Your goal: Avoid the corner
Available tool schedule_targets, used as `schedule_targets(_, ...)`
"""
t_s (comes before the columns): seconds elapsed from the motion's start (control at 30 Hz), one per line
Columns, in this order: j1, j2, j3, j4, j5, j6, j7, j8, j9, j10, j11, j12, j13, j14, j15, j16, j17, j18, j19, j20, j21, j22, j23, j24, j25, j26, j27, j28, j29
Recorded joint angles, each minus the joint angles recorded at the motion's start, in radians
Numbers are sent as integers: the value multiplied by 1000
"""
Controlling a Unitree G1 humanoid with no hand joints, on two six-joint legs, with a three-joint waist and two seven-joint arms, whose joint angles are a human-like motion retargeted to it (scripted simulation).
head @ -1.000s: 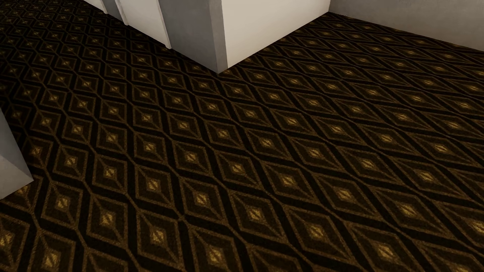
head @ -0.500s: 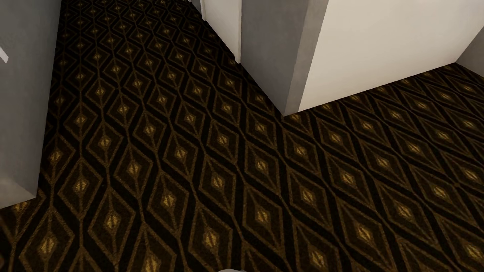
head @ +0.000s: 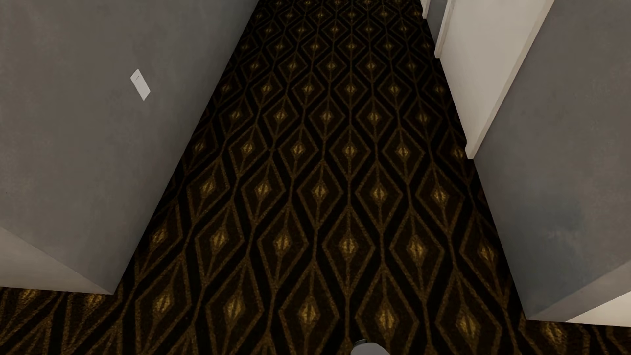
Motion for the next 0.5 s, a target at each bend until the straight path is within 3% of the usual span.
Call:
schedule_targets(0.03, -96, 158, 39, -12, 21, -11, 0, 0, 34, 143, -66, 1, -41, -254, -49, 2, -7, 0, 0, -30, -13, 52, -5, 0, 0, 0, 0, 0, 0)
schedule_targets(0.07, -223, 283, 94, -39, 21, -39, 0, 0, 34, 206, -127, 21, -80, -435, -118, 10, -15, 0, 0, -41, -9, 81, -20, 0, 0, 0, 0, 0, 0)
schedule_targets(0.1, -285, 450, 158, -62, 4, -66, 0, 0, 65, 150, -205, 41, -91, -527, -194, 26, -44, 0, 0, -62, -2, 105, -107, 0, 0, 0, 0, 0, 0)
schedule_targets(0.17, -442, 674, 274, -65, -32, -106, 0, 0, 66, -109, -333, 90, -154, -542, -356, 52, -58, 0, 0, -37, -65, 139, -174, 0, 0, 0, 0, 0, 0)
schedule_targets(0.23, -531, 823, 361, -38, -61, -120, 0, 0, 52, -501, -393, 111, -247, -471, -496, 66, -77, 0, 0, -8, -105, 174, -246, 0, 0, 0, 0, 0, 0)
schedule_targets(0.3, -601, 920, 421, 4, -84, -120, 0, 0, 30, -700, -381, 133, -317, -491, -537, 75, -92, 0, 0, 19, -136, 206, -300, 0, 0, 0, 0, 0, 0)
schedule_targets(0.37, -637, 1002, 479, 7, -160, -145, 0, 0, 40, -532, -285, 155, -309, -473, -427, 76, -76, 0, 0, 23, -175, 245, -345, 0, 0, 0, 0, 0, 0)
schedule_targets(0.43, -657, 915, 452, -52, -207, -200, 0, 0, 13, -309, 35, 155, -246, -384, -69, 66, -19, 0, 0, -3, -181, 318, -316, 0, 0, 0, 0, 0, 0)
schedule_targets(0.47, -565, 838, 412, -118, -217, -215, 0, 0, 48, -290, 274, 143, -205, -426, 73, 59, -10, 0, 0, 9, -169, 313, -305, 0, 0, 0, 0, 0, 0)
schedule_targets(0.5, -483, 736, 363, -155, -203, -215, 0, 0, 67, -296, 486, 132, -189, -467, 26, 45, 0, 0, 0, 9, -112, 287, -274, 0, 0, 0, 0, 0, 0)
